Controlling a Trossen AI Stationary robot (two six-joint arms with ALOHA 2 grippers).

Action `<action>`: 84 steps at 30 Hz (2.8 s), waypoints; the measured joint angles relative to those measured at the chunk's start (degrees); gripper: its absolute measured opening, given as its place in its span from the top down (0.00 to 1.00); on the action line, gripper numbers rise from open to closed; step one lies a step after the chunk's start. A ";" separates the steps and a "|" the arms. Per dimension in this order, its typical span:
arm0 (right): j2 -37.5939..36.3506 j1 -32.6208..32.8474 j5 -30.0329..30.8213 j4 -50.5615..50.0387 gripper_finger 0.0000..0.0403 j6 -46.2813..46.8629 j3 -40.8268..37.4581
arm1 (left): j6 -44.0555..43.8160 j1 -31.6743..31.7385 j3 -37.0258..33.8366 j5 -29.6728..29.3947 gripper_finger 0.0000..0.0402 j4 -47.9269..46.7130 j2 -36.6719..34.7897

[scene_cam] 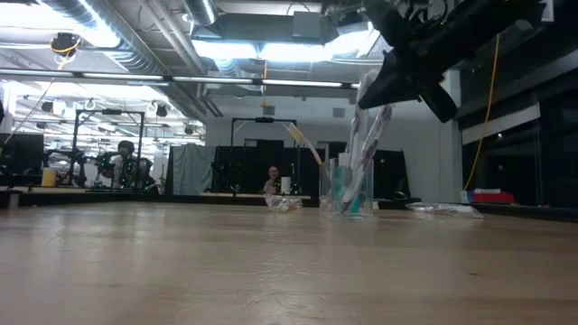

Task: Pick & Place toothbrushing station
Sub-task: Put the purple toothbrush into the transparent organizer

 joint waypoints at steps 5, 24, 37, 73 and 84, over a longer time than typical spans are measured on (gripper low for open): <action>1.99 1.79 -2.12 0.08 1.00 2.25 -0.02 | 1.03 0.22 0.00 -0.02 0.72 0.05 0.15; 4.87 2.96 -7.52 6.99 0.67 11.27 -0.04 | 2.92 0.22 0.00 1.53 0.72 -0.18 0.14; 2.22 6.45 2.16 19.77 0.56 10.10 -0.02 | 5.56 0.22 0.00 1.43 0.72 -0.15 -0.14; -7.36 -42.77 -32.37 -64.33 0.68 -22.48 25.01 | 10.76 0.22 0.00 -0.04 0.72 0.65 -0.29; -0.07 -56.32 -31.92 -56.96 0.68 -31.87 13.88 | 10.37 -1.14 0.00 -0.05 0.72 3.32 -0.31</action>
